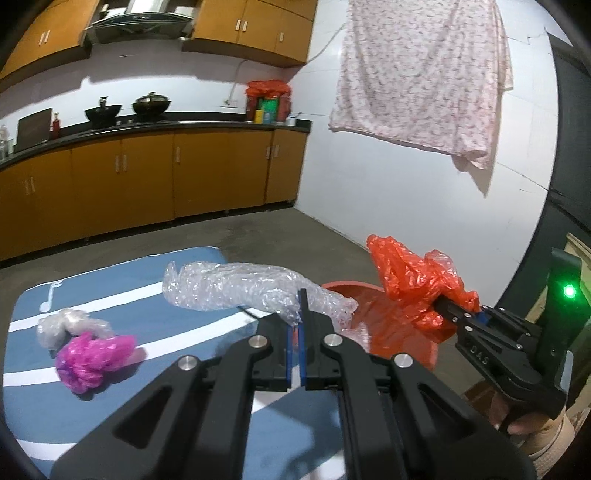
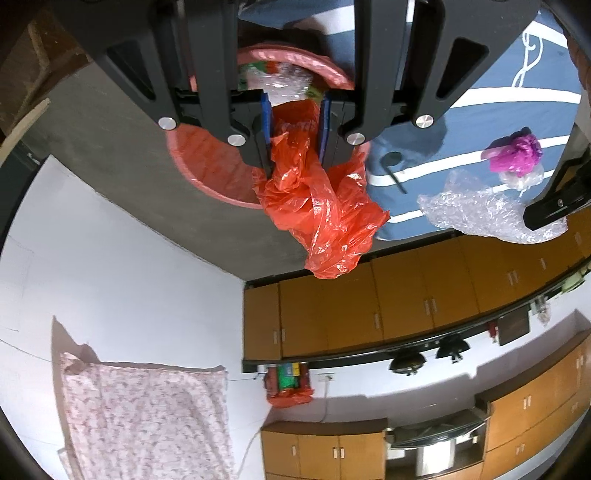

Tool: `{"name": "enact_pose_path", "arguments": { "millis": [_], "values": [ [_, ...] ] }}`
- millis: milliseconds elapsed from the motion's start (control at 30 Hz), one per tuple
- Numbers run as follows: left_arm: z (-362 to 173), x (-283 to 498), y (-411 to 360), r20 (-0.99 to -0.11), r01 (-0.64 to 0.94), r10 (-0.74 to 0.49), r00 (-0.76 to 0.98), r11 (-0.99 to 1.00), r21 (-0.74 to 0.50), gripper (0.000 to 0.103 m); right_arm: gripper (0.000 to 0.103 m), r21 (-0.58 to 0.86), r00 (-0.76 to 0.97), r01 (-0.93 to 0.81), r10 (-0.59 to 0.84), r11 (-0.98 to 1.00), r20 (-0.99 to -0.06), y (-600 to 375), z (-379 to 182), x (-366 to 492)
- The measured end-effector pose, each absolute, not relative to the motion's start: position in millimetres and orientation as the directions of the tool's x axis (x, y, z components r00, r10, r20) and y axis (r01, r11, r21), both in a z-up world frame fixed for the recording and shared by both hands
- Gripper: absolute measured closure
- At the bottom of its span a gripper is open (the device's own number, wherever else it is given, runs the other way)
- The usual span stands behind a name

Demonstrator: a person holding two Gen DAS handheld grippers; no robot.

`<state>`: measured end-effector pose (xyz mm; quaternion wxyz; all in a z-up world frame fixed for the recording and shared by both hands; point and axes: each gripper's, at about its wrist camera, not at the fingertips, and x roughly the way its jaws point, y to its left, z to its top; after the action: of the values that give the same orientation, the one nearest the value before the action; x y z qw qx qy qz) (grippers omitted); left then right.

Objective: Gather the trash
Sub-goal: 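Carry both bags over the basket and open both tools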

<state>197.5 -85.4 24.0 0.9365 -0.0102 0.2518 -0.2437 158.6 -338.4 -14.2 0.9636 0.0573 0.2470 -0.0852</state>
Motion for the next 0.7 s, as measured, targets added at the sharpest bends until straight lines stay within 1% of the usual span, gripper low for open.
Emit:
{"name": "enact_pose_path", "arguments": {
  "millis": [333,700],
  "values": [
    [18,195,-144,-0.461,0.551,-0.551,0.695,0.821,-0.15,0.099,0.083,0.088,0.846,0.28,-0.202,0.956,-0.494,-373,-17,153],
    [-2,203,-198,-0.478,0.619,-0.607,0.635,0.77,-0.156,0.099,0.083,0.127,0.832,0.353,-0.249,0.927,-0.495,-406,-16,157]
  ]
}}
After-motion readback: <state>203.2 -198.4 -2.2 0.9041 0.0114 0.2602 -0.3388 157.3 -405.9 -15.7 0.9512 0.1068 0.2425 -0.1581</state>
